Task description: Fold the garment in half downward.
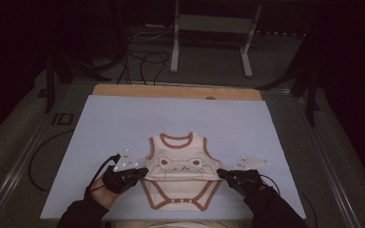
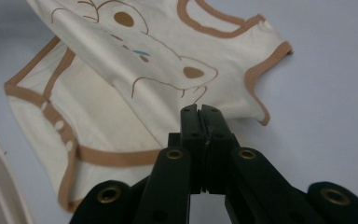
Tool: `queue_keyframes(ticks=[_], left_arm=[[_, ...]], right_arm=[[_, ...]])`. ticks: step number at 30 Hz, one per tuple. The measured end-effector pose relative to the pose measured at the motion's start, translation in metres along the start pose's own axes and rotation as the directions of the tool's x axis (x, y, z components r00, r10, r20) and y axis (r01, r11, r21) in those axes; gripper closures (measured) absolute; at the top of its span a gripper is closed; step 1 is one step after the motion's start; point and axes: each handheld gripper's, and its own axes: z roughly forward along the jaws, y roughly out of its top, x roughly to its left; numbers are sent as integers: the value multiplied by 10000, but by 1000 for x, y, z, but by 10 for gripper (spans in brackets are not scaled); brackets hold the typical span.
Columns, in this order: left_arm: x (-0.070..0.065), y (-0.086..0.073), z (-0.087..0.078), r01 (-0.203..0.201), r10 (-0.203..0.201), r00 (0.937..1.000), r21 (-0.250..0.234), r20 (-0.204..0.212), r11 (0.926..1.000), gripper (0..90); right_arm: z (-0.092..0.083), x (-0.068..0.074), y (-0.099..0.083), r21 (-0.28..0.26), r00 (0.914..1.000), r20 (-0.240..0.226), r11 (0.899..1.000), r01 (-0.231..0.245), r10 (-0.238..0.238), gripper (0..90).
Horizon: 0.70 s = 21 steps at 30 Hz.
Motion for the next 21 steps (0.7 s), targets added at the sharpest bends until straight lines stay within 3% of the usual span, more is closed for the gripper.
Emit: queue_keyframes(ticks=[9,21], left_arm=[[-4,-21,7,235,-252,9987,387,443,9990,895],[-10,-36,18,488,-561,9955,928,769,9945,894]], right_arm=[[5,4,-20,231,9983,-419,9990,-385,395,896],[8,12,-35,722,9984,-296,9963,-468,491,896]])
